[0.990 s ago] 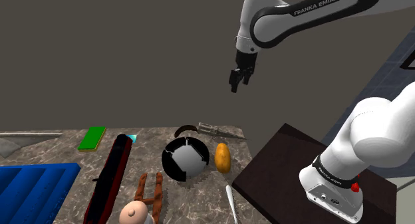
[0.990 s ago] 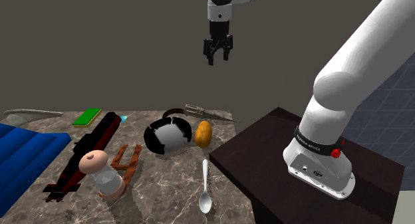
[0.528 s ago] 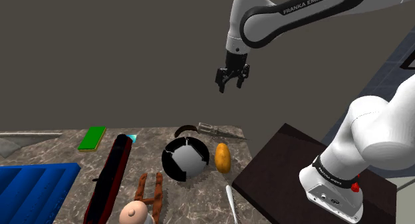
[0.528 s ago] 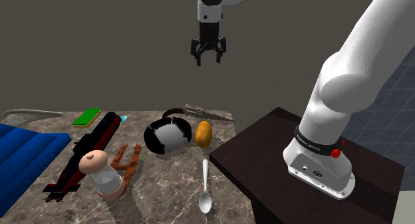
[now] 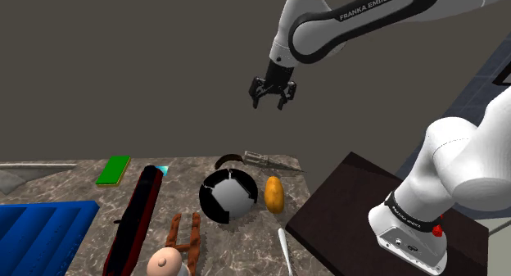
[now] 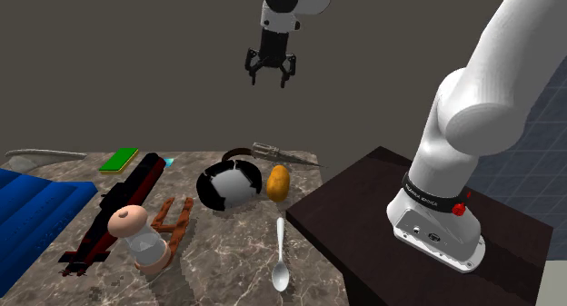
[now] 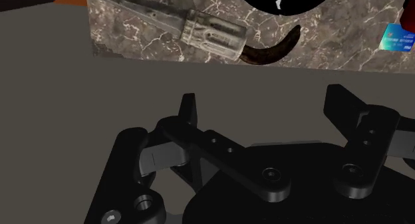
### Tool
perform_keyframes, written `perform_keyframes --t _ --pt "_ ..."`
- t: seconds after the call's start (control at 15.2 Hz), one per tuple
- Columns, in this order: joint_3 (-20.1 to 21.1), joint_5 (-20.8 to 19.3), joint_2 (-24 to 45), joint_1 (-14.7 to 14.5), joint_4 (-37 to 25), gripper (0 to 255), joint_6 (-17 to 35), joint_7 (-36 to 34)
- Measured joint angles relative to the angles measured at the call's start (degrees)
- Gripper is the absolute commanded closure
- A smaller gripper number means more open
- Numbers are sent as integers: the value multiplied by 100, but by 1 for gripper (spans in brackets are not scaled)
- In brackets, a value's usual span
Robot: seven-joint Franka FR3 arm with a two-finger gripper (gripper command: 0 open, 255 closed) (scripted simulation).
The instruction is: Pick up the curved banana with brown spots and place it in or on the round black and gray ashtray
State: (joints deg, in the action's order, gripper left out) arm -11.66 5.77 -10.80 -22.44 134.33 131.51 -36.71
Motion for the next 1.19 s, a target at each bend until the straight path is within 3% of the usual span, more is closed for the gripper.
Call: perform_keyframes --t 0.07,0.33,0.66,1.19 --pt "-154 97 21 -175 -6 0 162 -220" --pt "-77 87 222 -191 -10 0 365 -551" --pt "238 -77 1017 -330 -103 0 1081 -2053" --pt "249 -353 2784 -715 -927 0 1869 -4415"
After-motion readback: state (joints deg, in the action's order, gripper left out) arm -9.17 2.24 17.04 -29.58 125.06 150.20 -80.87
